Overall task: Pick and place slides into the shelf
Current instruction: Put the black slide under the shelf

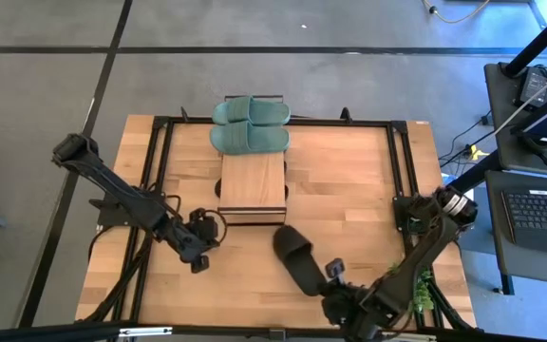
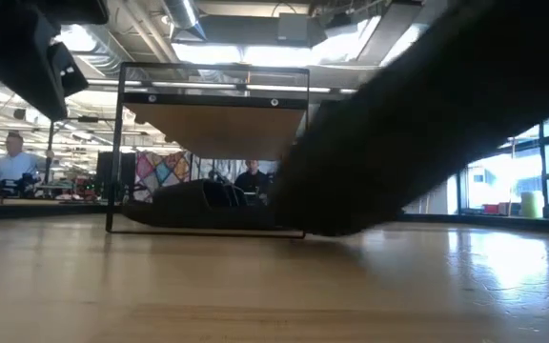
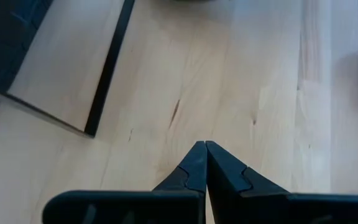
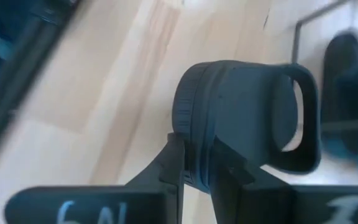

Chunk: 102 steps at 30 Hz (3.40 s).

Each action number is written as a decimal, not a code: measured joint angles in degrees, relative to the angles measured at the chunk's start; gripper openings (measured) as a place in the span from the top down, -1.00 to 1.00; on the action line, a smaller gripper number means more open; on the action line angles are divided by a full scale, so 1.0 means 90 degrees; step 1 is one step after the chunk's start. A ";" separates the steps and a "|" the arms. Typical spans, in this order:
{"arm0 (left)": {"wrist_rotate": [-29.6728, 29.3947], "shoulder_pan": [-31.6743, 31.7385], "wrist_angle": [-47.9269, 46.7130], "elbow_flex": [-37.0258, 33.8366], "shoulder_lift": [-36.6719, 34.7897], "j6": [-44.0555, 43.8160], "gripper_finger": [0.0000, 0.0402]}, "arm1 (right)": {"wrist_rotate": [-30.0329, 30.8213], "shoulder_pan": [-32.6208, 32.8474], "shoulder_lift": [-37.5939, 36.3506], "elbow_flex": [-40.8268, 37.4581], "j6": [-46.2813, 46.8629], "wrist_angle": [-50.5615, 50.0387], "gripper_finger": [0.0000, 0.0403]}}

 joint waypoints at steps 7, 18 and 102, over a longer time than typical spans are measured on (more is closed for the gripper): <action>-0.0005 0.0001 -0.0044 -0.0010 -0.0256 0.0269 1.00 | -0.0039 0.0226 -0.0567 0.0000 0.1259 -0.0779 0.76; -0.0438 0.0022 -0.0024 -0.0010 -0.0593 0.1413 1.00 | 0.0031 -0.0403 -0.0521 -0.0007 -0.0143 -0.2475 0.76; -0.2810 0.1039 0.0179 -0.0046 -0.2576 0.3118 1.00 | -0.1670 -0.1609 -0.4953 -0.5904 -0.7645 0.1727 0.77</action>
